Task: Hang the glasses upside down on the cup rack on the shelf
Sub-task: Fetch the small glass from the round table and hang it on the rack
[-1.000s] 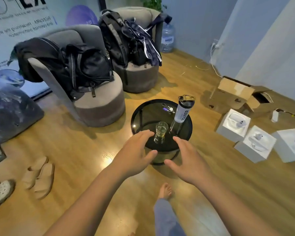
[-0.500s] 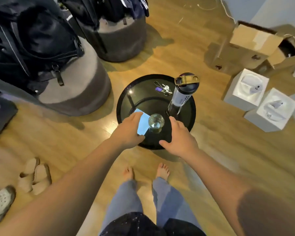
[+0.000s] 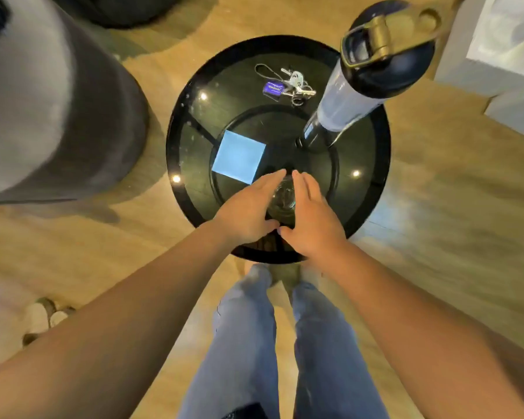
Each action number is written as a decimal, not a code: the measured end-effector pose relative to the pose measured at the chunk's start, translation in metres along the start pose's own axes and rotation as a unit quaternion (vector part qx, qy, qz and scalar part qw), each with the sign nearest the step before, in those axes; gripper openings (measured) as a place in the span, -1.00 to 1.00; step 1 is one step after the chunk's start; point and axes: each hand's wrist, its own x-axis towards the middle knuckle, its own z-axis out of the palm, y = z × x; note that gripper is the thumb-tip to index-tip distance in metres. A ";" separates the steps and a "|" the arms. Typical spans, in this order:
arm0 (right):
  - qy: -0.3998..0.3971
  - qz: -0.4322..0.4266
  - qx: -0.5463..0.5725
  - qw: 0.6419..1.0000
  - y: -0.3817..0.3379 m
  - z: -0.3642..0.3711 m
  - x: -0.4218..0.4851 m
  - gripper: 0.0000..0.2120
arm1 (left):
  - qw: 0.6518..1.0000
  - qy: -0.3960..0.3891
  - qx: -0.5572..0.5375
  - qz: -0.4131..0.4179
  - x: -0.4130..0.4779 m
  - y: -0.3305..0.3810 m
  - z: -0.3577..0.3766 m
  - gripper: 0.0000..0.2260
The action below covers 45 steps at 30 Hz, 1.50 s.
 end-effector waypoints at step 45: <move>0.655 0.209 0.243 0.684 0.218 -0.337 -0.694 -0.02 | 0.832 -0.124 -0.078 0.534 -0.233 0.763 0.093 -0.04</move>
